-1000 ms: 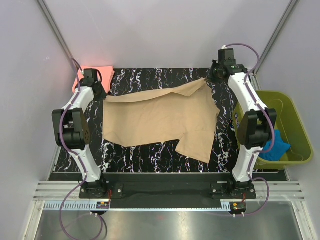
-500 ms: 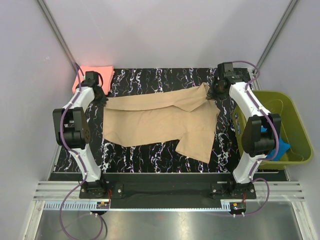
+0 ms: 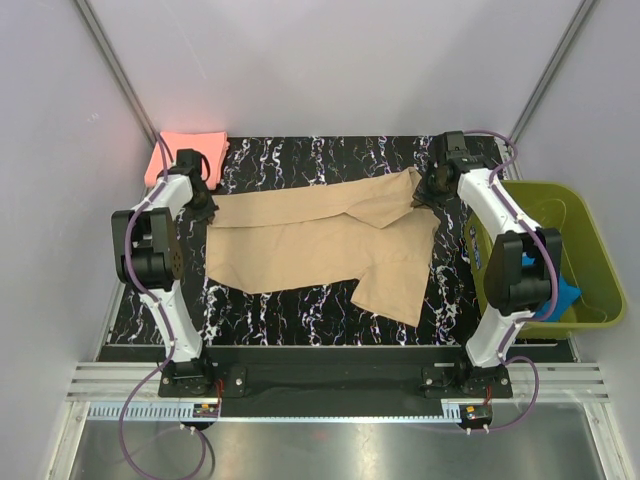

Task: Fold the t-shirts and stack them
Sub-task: Flatten the tshirt out

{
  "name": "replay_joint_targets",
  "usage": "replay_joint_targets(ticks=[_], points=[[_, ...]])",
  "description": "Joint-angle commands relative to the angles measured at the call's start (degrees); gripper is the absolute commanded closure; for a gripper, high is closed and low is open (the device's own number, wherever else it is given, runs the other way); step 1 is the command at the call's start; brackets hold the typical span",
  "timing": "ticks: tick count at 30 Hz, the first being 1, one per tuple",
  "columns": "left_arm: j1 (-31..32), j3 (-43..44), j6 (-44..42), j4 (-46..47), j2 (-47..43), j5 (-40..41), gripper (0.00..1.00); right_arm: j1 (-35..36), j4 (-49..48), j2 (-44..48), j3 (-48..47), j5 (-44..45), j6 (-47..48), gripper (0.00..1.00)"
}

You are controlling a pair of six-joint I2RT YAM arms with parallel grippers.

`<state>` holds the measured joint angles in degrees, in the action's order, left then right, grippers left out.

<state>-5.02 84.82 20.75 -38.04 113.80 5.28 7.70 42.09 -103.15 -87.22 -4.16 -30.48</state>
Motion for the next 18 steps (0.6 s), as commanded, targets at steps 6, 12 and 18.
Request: replay_joint_targets(ticks=[6, 12, 18], points=[[-0.43, 4.82, 0.25, -0.01, -1.21, 2.11, 1.00, -0.50, -0.95, 3.40, 0.12, -0.23, -0.72, 1.00], [-0.52, 9.92, 1.83, 2.53, -0.42, -0.97, 1.00, -0.50, -1.04, -1.78, -10.06, 1.09, -1.42, 1.00], [-1.13, 12.39, 4.20, 8.42, 0.55, -4.22, 1.00, -0.50, 1.33, -11.27, -30.53, 2.32, -0.99, 1.00]])
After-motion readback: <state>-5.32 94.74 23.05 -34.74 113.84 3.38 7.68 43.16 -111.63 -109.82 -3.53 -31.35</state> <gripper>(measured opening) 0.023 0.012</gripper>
